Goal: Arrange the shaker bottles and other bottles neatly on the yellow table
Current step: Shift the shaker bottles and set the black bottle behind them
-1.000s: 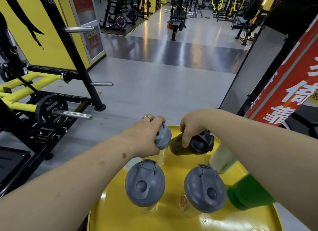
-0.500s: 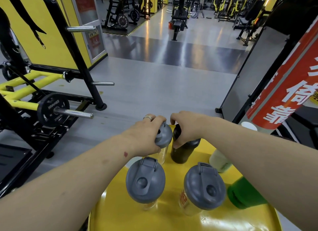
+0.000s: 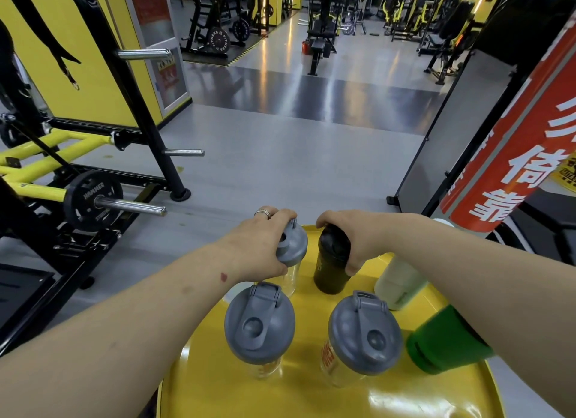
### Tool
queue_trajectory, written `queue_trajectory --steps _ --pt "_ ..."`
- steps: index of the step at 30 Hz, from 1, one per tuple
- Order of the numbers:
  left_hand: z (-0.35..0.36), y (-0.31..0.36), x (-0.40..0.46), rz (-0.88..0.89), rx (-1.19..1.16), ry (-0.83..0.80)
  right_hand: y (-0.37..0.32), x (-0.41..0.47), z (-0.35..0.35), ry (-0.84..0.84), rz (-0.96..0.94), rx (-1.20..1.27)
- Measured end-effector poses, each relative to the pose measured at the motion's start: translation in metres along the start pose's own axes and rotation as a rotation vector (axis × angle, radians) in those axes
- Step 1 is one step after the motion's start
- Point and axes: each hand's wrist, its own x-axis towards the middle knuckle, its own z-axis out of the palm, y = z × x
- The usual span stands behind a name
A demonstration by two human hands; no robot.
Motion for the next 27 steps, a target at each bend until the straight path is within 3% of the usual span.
queue_trajectory --steps 10,14,17,27 --pt "0.001 -0.002 -0.004 -0.07 -0.16 0.024 0.003 -0.009 0.004 0.053 0.028 0.073" --pt "0.001 -0.002 -0.008 -0.087 -0.198 0.049 -0.023 -0.019 -0.007 0.229 -0.105 0.143" --pt "-0.011 0.004 -0.01 -0.087 -0.267 0.129 -0.051 -0.023 -0.008 0.266 -0.211 0.174" --pt "-0.07 0.037 -0.033 0.024 -0.471 0.194 -0.063 -0.045 -0.024 0.595 -0.338 0.427"
